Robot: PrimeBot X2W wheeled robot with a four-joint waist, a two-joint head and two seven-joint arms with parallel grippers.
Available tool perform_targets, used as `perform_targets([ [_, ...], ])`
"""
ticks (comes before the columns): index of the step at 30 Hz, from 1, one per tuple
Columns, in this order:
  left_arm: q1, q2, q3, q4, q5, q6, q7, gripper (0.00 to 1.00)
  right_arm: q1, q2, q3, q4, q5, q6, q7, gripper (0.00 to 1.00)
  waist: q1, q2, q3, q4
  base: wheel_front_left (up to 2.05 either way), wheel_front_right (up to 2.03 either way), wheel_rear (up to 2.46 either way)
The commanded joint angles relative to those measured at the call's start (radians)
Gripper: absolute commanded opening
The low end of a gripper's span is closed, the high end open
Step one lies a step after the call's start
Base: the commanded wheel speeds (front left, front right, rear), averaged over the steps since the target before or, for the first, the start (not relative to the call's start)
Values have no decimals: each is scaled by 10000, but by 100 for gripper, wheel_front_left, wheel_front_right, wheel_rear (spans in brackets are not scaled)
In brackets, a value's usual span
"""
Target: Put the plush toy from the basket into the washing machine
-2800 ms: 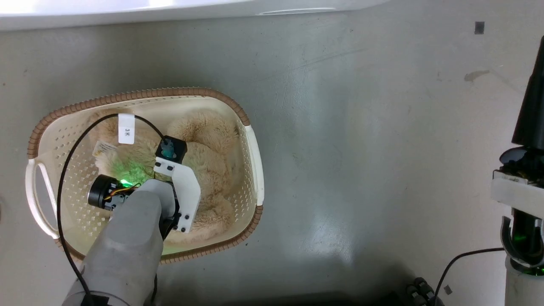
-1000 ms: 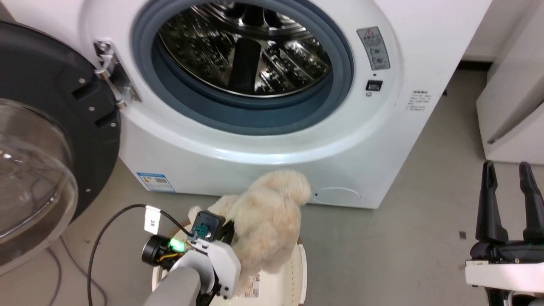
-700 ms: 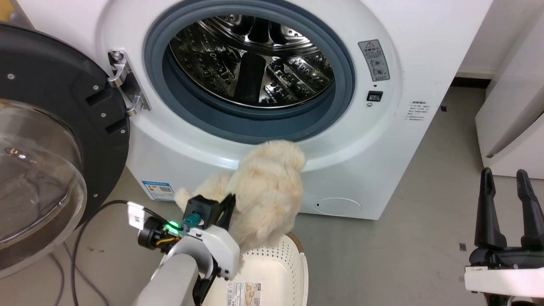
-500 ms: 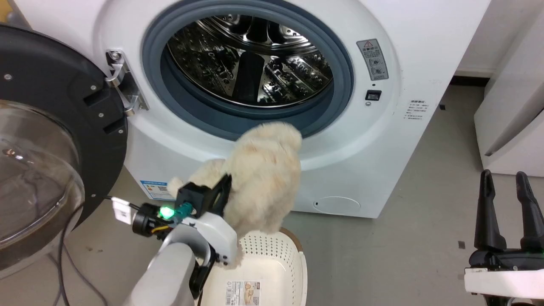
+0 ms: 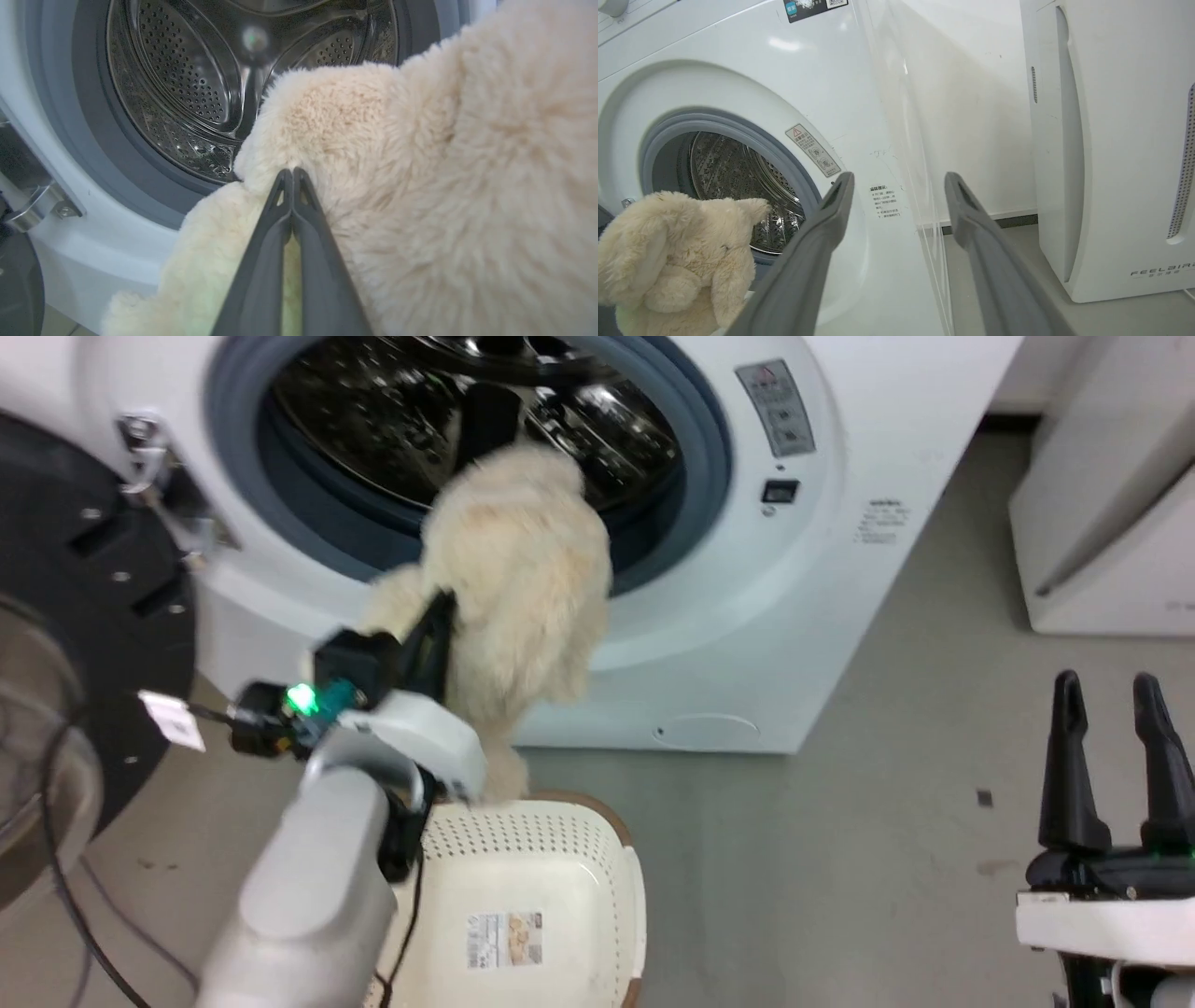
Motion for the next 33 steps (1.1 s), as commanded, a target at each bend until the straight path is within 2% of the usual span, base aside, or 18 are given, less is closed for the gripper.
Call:
perform_targets([
  [1,-309,78,124,-25,-1,54,-58,0,-242,-2,35,-55,42,-7,-44,100,1,0,345,-291,0,0,0],
  [11,-2433,713,1069,785,134,16,-58,0,-1221,-2,230,-285,234,-7,-44,100,1,0,2066,-1312,0,0,0],
  [15,-3288,976,1357,1025,262,132,-58,0,-1628,-2,378,-384,369,-7,-44,100,1,0,2718,-1768,0,0,0],
  [33,-7940,2843,1942,2995,719,181,-59,0,-2672,-2,936,-737,1144,-7,-44,100,1,0,5268,-3545,0,0,0],
])
